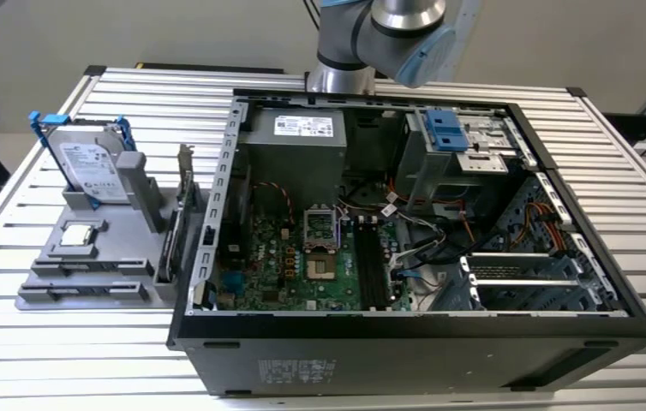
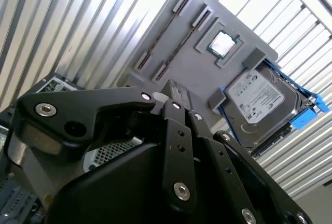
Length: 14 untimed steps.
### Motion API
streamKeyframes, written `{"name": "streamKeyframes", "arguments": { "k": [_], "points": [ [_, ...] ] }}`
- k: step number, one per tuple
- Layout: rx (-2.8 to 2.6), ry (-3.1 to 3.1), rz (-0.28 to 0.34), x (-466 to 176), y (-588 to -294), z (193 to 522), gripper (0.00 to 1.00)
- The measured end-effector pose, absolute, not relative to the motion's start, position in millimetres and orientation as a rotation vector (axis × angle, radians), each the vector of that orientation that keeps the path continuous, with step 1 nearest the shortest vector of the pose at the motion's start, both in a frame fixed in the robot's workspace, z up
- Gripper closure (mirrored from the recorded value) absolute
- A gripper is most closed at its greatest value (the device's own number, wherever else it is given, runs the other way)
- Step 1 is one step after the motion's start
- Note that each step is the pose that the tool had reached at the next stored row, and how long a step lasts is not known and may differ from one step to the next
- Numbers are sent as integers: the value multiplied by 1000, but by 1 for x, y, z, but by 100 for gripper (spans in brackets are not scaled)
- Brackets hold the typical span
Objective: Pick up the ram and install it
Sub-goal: 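Pick up the ram and move it above insertion slot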
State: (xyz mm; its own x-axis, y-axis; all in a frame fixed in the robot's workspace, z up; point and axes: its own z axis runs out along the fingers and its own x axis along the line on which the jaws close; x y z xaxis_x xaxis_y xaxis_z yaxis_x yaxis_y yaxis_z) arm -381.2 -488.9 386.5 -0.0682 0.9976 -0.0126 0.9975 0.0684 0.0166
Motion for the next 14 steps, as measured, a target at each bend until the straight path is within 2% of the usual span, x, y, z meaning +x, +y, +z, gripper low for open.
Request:
{"name": "streamKeyframes", "arguments": {
  "k": [14],
  "points": [
    [2182,2235,2,-383,-489,386,100]
  ]
}}
